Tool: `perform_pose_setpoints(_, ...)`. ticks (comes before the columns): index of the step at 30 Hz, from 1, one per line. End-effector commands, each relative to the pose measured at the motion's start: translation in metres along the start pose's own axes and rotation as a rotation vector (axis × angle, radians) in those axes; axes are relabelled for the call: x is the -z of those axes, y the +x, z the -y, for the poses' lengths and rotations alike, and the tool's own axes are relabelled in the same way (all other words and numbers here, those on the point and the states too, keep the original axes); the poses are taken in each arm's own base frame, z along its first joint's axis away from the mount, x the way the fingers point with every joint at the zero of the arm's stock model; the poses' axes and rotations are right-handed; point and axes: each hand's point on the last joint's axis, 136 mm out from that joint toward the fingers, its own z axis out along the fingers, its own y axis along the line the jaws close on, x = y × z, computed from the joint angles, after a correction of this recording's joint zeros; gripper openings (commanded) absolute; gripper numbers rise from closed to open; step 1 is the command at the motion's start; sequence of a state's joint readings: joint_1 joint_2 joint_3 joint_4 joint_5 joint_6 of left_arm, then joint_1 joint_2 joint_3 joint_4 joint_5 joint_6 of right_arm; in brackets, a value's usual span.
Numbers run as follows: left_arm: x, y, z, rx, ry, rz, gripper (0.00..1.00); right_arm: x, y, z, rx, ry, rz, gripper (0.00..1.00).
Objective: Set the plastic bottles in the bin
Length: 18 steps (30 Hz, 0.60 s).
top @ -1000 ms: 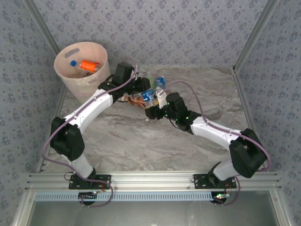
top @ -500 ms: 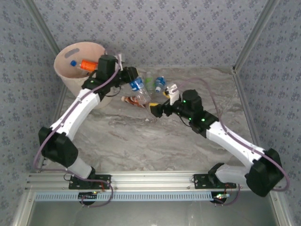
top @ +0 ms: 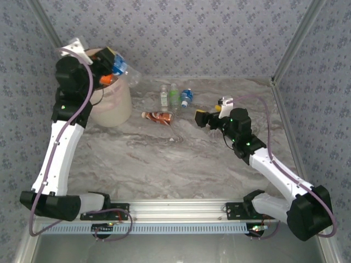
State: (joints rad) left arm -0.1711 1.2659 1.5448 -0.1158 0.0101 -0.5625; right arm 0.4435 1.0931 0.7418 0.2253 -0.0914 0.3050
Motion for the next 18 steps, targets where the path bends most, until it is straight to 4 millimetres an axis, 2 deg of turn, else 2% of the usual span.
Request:
perform_pose_setpoints(1,0.004,-0.050,-0.031,-0.005,-0.111,0.245,0.32,-0.001,-0.007,0.006,-0.061,0.022,0.037,1.00)
perform_pose_setpoints(5,0.000,-0.070,-0.074,0.078,-0.206,0.363,0.32,-0.001,-0.003,0.008,-0.075,0.029,0.022,1.00)
perform_pose_setpoints(11,-0.008,-0.079,-0.126,0.131,-0.346,0.452,0.33,-0.001,0.002,0.009,-0.086,0.033,-0.001,1.00)
perform_pose_setpoints(15,-0.017,-0.073,-0.162,0.148,-0.444,0.470,0.38,0.000,0.005,0.010,-0.092,0.035,-0.012,1.00)
perform_pose_setpoints(18,-0.039,-0.060,-0.184,0.165,-0.461,0.430,0.39,-0.001,0.005,0.010,-0.096,0.035,-0.013,1.00)
